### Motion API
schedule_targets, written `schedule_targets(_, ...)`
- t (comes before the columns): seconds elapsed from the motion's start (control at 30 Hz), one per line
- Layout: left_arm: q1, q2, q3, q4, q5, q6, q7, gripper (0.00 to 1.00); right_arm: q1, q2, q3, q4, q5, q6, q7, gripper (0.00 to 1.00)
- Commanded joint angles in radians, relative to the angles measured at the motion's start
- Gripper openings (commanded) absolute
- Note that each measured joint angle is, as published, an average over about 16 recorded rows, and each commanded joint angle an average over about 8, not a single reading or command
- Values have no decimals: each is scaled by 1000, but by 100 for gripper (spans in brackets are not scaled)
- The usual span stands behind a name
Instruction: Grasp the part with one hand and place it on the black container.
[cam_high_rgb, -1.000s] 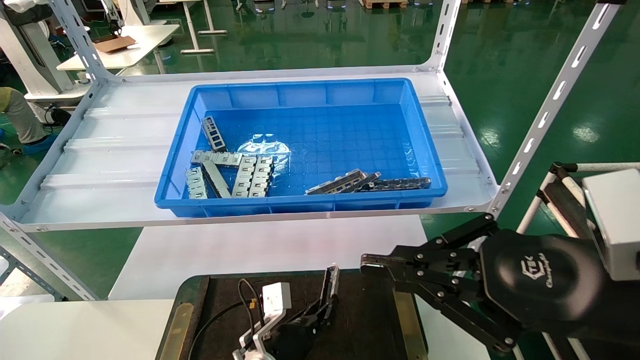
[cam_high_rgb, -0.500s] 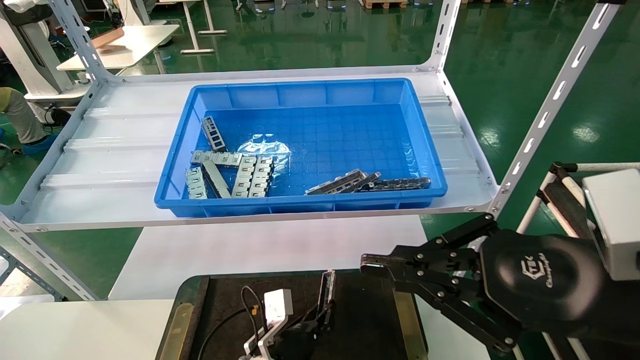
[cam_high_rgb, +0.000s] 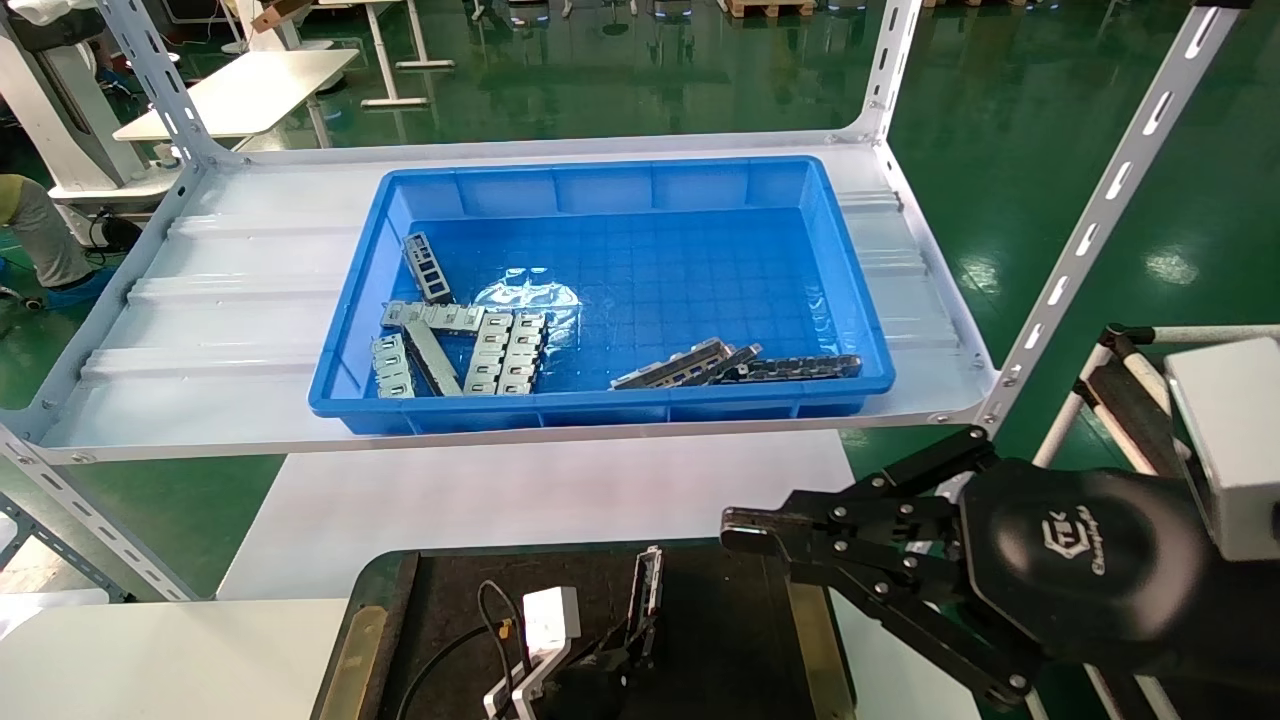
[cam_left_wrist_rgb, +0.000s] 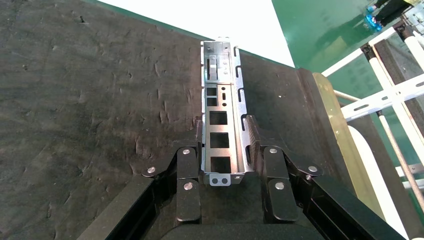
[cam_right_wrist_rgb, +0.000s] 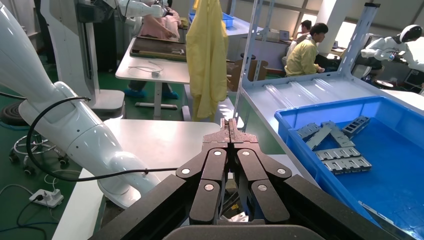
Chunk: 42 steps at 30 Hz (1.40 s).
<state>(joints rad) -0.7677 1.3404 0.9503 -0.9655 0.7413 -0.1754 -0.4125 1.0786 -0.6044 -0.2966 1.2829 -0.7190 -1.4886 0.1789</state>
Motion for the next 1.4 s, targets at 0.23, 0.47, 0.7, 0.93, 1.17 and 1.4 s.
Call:
schedule_targets(0.23,0,3,8,7,6,-6,-17,100,0,0,0,0,0,0,0,100)
schedule_targets(0.47,-1,2,17,6,11,-15,-32,100,0,0,-1,0,1,0,0,100)
schedule_targets(0.7,-2,2,24,4,19,-18,-48,100,0,0,-1,0,1,1,-1,100)
schedule_targets(0.93,-4,-6,24,-8,34,-14,-59,100,0,1,-2,0,1,1,-1,100)
schedule_targets(1.17,-6,-27,6,-39,52,12,-69,100,0,1,-2,0,1,1,-1,100)
schedule_targets(1.4,-15,-62,-17,-93,77,70,-66,100,1,1,-2,0,2,1,-1,100)
